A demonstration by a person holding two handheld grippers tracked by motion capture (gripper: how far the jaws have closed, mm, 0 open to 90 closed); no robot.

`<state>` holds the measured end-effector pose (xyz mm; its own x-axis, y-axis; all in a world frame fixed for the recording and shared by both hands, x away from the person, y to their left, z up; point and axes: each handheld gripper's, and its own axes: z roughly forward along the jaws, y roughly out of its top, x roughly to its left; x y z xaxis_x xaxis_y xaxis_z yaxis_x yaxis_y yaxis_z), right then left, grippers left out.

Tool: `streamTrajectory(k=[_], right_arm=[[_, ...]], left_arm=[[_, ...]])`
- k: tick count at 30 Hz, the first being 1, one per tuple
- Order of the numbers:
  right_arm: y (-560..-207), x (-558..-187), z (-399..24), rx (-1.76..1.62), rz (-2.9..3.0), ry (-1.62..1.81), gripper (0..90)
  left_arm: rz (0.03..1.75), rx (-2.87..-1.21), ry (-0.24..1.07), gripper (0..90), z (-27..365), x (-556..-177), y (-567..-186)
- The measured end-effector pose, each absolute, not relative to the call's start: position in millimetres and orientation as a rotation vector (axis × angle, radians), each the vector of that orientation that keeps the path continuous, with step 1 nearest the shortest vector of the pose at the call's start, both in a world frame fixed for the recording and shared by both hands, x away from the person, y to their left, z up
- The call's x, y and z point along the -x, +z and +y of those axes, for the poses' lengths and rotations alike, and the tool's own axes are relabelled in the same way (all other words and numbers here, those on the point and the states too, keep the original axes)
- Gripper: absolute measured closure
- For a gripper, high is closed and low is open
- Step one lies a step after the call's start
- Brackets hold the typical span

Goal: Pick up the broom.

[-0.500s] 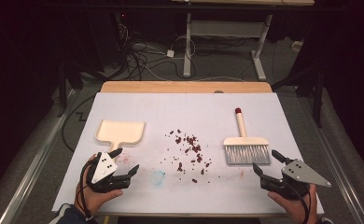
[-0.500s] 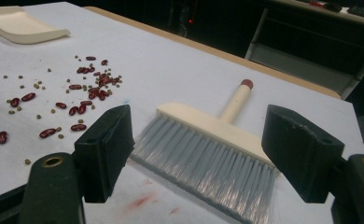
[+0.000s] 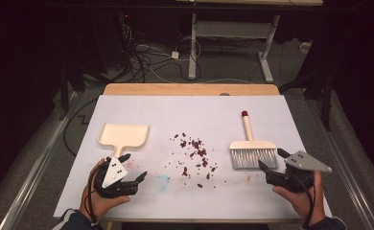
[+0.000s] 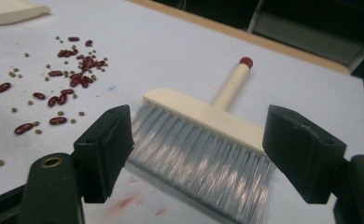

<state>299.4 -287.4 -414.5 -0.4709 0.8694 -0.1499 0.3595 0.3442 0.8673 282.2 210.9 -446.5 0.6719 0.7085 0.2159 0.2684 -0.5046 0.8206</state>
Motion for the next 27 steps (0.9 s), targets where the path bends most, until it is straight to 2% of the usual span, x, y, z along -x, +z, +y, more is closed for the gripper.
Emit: streamTrajectory(k=[12,13,19,21,27], right_arm=[[-394,-387,-271,-1.29,2.141,0.922,25.1],[-395,-413,-265,-1.342,2.176,0.847,26.8],[-417,-475,-255,-1.5,2.259,0.673,40.4],[-425,-487,-248,-1.517,2.266,0.595,42.3],[-445,-507,-239,-1.616,2.292,0.458,63.7]], left_arm=[[0.764,-2.111,0.661,21.7,208,-282,-449],[0.763,-2.116,0.663,21.7,208,-282,-450],[0.769,-2.127,0.668,21.6,209,-281,-451],[0.773,-2.132,0.667,21.7,209,-281,-451],[0.776,-2.139,0.674,21.7,209,-278,-452]])
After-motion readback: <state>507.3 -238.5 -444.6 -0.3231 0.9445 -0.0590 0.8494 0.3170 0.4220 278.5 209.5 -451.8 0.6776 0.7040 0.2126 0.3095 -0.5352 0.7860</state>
